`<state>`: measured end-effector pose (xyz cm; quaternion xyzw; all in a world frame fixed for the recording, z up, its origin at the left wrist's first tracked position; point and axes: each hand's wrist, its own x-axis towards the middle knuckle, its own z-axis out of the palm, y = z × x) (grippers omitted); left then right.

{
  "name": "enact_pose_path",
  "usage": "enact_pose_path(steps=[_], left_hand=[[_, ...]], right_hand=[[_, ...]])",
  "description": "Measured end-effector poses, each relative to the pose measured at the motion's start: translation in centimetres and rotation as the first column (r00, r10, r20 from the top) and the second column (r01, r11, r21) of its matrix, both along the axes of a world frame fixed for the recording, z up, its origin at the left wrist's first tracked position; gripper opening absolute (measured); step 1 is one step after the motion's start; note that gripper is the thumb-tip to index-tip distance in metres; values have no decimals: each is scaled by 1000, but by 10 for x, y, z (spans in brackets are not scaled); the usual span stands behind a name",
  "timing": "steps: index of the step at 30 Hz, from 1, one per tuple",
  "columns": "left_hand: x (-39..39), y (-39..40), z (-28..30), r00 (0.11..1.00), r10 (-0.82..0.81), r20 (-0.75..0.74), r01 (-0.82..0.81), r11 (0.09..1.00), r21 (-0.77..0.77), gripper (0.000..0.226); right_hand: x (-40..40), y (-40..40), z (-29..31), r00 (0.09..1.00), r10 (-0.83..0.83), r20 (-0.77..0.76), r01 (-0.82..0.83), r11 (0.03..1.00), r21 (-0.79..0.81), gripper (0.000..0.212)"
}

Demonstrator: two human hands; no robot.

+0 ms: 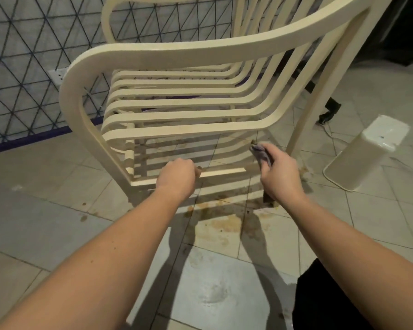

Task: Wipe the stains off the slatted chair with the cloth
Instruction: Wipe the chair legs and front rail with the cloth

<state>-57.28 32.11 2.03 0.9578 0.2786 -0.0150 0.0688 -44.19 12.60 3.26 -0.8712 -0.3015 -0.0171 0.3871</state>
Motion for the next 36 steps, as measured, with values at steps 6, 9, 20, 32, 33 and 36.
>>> enact_pose_path(steps=[6,9,20,32,33,36], left_hand=[[-3,2,-3,1000,26,-10,-26,998,62,29],[-2,-3,1,998,55,-26,-53,996,73,30],[1,-6,6,994,100,-34,-98,994,55,37],[0,-9,4,995,96,-13,-95,995,40,43],[0,-9,5,996,94,-9,-94,995,39,43],[0,-10,5,996,93,-2,-93,995,45,42]], right_hand=[[11,14,-32,977,209,30,-172,870,-461,57],[-23,21,-43,939,332,94,-262,863,-433,78],[-24,25,-39,839,536,93,-427,756,-496,95],[-5,5,-43,916,331,227,-148,804,-575,67],[1,5,-39,904,344,252,-151,810,-567,69],[28,3,-29,906,266,329,-17,800,-600,59]])
